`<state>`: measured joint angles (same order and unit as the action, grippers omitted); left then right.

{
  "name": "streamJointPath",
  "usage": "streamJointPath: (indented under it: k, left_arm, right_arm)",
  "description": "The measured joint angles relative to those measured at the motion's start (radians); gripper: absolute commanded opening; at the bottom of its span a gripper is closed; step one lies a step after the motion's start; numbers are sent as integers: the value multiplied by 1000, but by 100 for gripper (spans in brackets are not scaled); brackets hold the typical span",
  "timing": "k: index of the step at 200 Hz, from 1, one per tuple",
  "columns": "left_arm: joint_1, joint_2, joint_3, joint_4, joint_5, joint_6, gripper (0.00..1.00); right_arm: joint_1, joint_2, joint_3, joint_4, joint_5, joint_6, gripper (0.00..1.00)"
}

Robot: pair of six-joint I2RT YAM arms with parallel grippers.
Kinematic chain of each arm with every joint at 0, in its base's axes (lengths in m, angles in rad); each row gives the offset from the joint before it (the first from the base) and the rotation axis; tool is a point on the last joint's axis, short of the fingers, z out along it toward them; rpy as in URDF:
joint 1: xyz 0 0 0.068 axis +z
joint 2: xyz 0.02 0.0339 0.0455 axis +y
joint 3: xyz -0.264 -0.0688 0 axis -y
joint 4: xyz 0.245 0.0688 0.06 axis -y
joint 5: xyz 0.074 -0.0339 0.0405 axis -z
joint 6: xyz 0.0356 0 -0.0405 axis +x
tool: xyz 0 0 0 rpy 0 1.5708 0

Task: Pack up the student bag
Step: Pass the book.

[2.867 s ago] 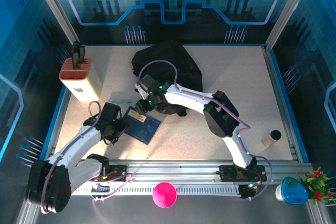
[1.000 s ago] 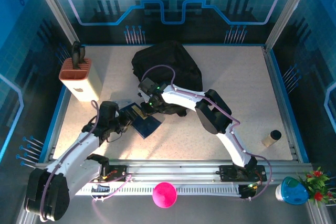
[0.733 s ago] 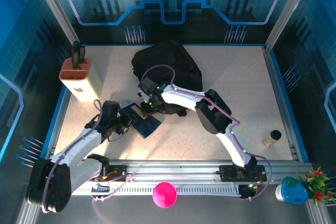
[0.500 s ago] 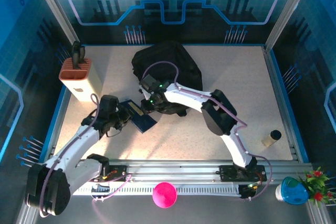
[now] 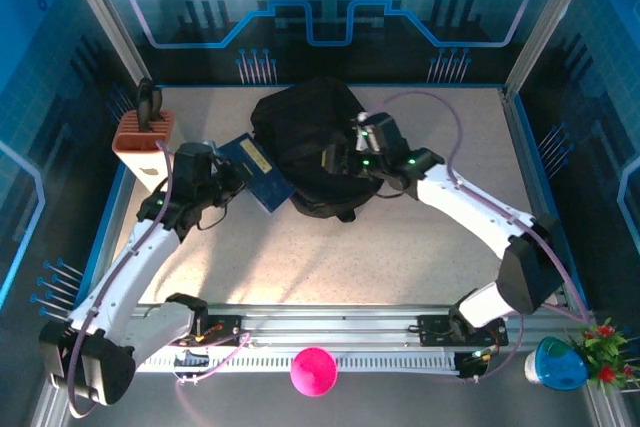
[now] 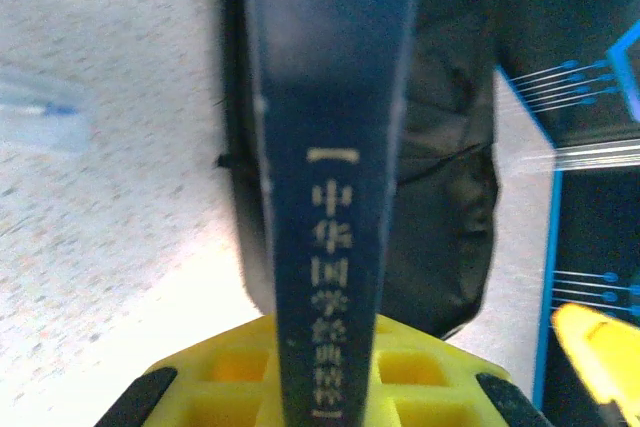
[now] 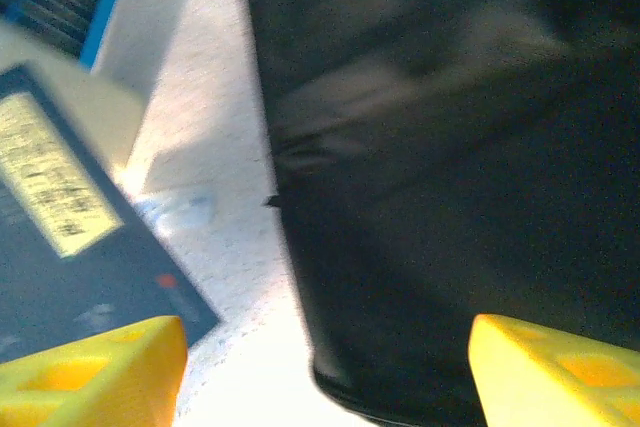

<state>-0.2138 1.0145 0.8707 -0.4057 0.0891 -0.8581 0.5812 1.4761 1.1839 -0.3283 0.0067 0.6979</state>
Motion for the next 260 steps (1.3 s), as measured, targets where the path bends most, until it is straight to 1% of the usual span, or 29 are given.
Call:
streamJointPath:
  k: [14,33,57,91,108,149,170,220,247,260]
  left_arm:
    - [0,35,7,81,23,-18,7]
    - [-4,98,8,216,50,-74,6]
    - [-30,195,8,404,59,-161,6]
    - [-92,321,8,622,59,-268,6]
    - [-116,382,8,716,62,-322,6]
    - [-154,470,9,859,67,-420,7]
    - [-166,484,10,899,73,-449,6]
    - [-171,499,11,967,89,-484,7]
    - [-171,507,13,974,92,-498,7]
    - [-172,510,15,974,93,-499,7]
  right_arm:
    - [-68,-55,-98,50,-29,61,85]
    - [-141,-125,-211,137,-96,143,89]
    - [-198,-166,-284,251,-180,248,91]
    - [-209,-167,-354,447,-289,404,91]
    - [-209,-143,-383,555,-337,496,91]
    - [-205,-48,-393,755,-394,660,90]
    - [-198,-12,-393,821,-409,712,87]
    - [-187,100,-369,958,-433,813,68]
    - [-181,142,-349,1017,-435,848,62]
    - [-176,154,-342,1039,-437,858,56]
